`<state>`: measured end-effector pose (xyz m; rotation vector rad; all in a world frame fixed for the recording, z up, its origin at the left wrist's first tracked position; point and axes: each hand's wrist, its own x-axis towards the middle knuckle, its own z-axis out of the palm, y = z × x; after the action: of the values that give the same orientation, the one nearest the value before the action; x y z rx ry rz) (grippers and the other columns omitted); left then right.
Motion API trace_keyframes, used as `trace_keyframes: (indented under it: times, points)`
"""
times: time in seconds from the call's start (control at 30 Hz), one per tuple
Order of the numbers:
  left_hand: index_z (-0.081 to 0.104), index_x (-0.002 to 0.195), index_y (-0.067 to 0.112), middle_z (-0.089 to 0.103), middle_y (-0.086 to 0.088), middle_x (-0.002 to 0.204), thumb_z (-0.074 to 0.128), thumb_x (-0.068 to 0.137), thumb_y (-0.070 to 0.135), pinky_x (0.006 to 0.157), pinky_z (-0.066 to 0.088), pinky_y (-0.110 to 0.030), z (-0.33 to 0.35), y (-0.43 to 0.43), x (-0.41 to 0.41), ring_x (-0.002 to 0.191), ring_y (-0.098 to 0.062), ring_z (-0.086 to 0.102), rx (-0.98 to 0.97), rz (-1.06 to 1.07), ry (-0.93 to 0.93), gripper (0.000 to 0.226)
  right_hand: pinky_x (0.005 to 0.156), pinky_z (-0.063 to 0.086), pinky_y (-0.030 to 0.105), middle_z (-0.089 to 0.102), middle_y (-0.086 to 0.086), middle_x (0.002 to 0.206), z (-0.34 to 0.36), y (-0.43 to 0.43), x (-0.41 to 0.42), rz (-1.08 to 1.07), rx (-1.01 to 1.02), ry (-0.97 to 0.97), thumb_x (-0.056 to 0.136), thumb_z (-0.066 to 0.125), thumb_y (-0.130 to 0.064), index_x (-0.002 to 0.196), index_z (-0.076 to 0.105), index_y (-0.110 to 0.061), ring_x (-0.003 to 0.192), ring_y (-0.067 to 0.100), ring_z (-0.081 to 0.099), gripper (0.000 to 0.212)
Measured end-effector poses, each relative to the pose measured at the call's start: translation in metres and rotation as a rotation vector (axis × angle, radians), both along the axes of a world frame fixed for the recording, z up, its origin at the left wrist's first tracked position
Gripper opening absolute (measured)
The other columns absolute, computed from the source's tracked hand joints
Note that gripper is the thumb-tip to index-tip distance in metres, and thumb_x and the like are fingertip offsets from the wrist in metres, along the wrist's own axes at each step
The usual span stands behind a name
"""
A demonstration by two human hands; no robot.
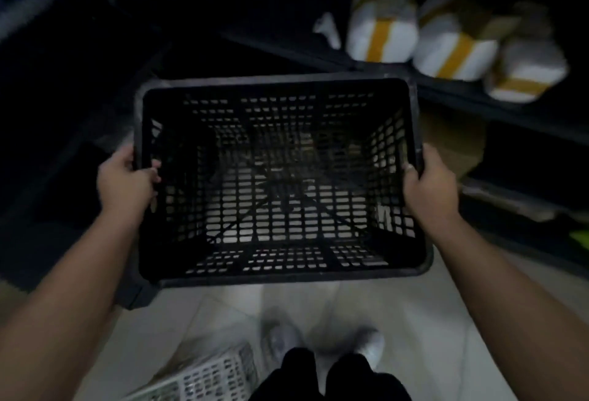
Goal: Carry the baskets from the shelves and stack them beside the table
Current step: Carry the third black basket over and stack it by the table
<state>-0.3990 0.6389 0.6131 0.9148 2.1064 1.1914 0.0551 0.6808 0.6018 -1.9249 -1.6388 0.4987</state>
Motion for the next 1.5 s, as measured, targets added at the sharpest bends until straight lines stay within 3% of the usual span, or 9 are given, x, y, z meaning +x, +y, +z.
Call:
trace_keyframes:
  times: [0.23,0.33,0.5,0.67,0.8,0.97,1.23,1.4,1.5]
  points:
    - [0.07,0.095,0.035,0.067,0.005,0.079,0.051,0.072,-0.004,0.043,0.043,-0.02,0.059,0.028,0.192,0.06,-0.009,0.057,0.011,-0.346,-0.024,0.05,0.074,0.049,0.034,0.069,0.013,0.111,0.057,-0.137,0.186,-0.362,0.045,0.058,0.097,0.05,-0.02,0.132,0.052,-0.016,0.096,0.034,0.065,0.035]
    - [0.072,0.107,0.038,0.071,0.006,0.081,0.054,0.076,-0.006,0.048,0.047,-0.024,0.07,0.02,0.301,0.064,-0.008,0.061,0.026,-0.475,-0.025,0.057,0.069,0.048,0.032,0.067,0.013,0.118,0.07,-0.212,0.274,-0.532,0.024,0.069,0.099,0.048,-0.026,0.143,0.044,-0.015,0.09,0.031,0.066,0.045]
    - [0.068,0.122,0.016,0.068,-0.004,0.083,0.054,0.081,-0.011,0.039,0.041,-0.017,0.086,-0.011,0.496,0.061,-0.014,0.055,0.069,-0.721,-0.066,0.051,0.08,0.049,0.037,0.068,0.011,0.118,0.093,-0.348,0.402,-0.795,0.085,0.095,0.098,0.049,-0.021,0.136,0.05,-0.014,0.104,0.035,0.063,0.039]
    - [0.072,0.112,0.026,0.074,-0.003,0.088,0.055,0.08,-0.007,0.065,0.052,-0.035,0.098,-0.052,0.681,0.071,-0.022,0.064,0.104,-1.024,-0.05,0.049,0.072,0.039,0.031,0.065,-0.004,0.097,0.107,-0.473,0.5,-1.065,0.183,0.061,0.094,0.051,-0.017,0.122,0.057,-0.02,0.094,0.027,0.063,0.028]
    - [0.068,0.126,0.028,0.075,-0.003,0.095,0.056,0.081,-0.003,0.06,0.051,-0.037,0.102,-0.074,0.822,0.074,-0.02,0.065,0.097,-1.202,-0.043,0.056,0.071,0.036,0.031,0.069,0.007,0.102,0.111,-0.547,0.561,-1.293,0.172,0.02,0.093,0.052,-0.016,0.125,0.057,-0.017,0.097,0.034,0.062,0.032]
    - [0.053,0.144,0.022,0.072,-0.001,0.093,0.056,0.086,-0.005,0.055,0.049,-0.032,0.105,-0.104,0.99,0.07,-0.018,0.062,0.097,-1.392,-0.047,0.064,0.078,0.046,0.041,0.068,0.013,0.106,0.116,-0.609,0.63,-1.525,0.126,0.048,0.094,0.051,-0.018,0.12,0.058,-0.016,0.1,0.037,0.061,0.026]
    - [0.066,0.122,0.016,0.073,-0.007,0.09,0.058,0.085,-0.004,0.064,0.052,-0.042,0.144,-0.149,1.236,0.069,-0.025,0.062,0.158,-1.733,-0.023,0.043,0.07,0.046,0.038,0.066,0.007,0.093,0.141,-0.652,0.745,-1.769,0.222,0.003,0.095,0.051,-0.014,0.111,0.057,-0.017,0.086,0.032,0.061,0.018]
    - [0.066,0.119,0.025,0.069,-0.002,0.086,0.054,0.084,-0.011,0.058,0.048,-0.031,0.168,-0.192,1.362,0.065,-0.016,0.058,0.21,-1.83,-0.055,0.051,0.067,0.042,0.036,0.061,-0.002,0.088,0.149,-0.677,0.822,-1.88,0.262,-0.011,0.094,0.049,-0.015,0.113,0.056,-0.021,0.08,0.024,0.055,0.021]
    - [0.061,0.108,0.031,0.068,-0.001,0.085,0.052,0.085,-0.011,0.059,0.049,-0.032,0.166,-0.219,1.432,0.069,-0.019,0.059,0.195,-1.873,-0.054,0.049,0.066,0.041,0.036,0.062,0.0,0.087,0.142,-0.697,0.876,-1.917,0.268,0.001,0.095,0.049,-0.015,0.112,0.057,-0.02,0.079,0.025,0.056,0.02]
